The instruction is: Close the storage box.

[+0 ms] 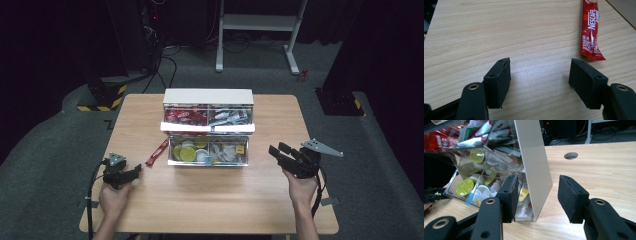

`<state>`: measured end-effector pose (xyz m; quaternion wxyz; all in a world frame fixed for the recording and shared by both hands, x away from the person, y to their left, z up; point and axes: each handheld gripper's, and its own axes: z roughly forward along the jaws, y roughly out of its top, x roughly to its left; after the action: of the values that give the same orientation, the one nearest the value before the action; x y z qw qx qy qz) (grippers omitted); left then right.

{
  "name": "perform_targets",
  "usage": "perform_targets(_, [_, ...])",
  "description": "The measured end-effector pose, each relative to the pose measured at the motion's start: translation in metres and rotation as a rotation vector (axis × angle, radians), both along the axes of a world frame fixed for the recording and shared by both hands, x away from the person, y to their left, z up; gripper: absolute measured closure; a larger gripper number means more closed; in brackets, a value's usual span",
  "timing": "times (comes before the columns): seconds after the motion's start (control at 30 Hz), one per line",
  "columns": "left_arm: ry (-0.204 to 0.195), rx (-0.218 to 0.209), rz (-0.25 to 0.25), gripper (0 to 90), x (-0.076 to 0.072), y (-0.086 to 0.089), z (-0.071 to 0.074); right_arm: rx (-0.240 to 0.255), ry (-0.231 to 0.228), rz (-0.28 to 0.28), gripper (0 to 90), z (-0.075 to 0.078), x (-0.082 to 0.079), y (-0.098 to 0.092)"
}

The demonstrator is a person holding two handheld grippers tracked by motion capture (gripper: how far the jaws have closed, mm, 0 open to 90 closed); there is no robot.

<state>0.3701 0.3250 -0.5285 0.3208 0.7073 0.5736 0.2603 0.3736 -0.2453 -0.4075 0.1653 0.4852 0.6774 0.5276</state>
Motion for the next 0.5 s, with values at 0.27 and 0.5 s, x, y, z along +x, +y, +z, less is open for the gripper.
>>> perform_targets(0.27, [0.0,0.0,0.0,34.1,0.0,0.0,0.0,-0.021,0.027,-0.032,50.9,-0.02,0.004,0.0])
perform_targets(0.5, [0.0,0.0,0.0,34.0,0.0,0.0,0.0,-0.028,0.062,-0.048,50.9,-0.039,0.007,-0.001])
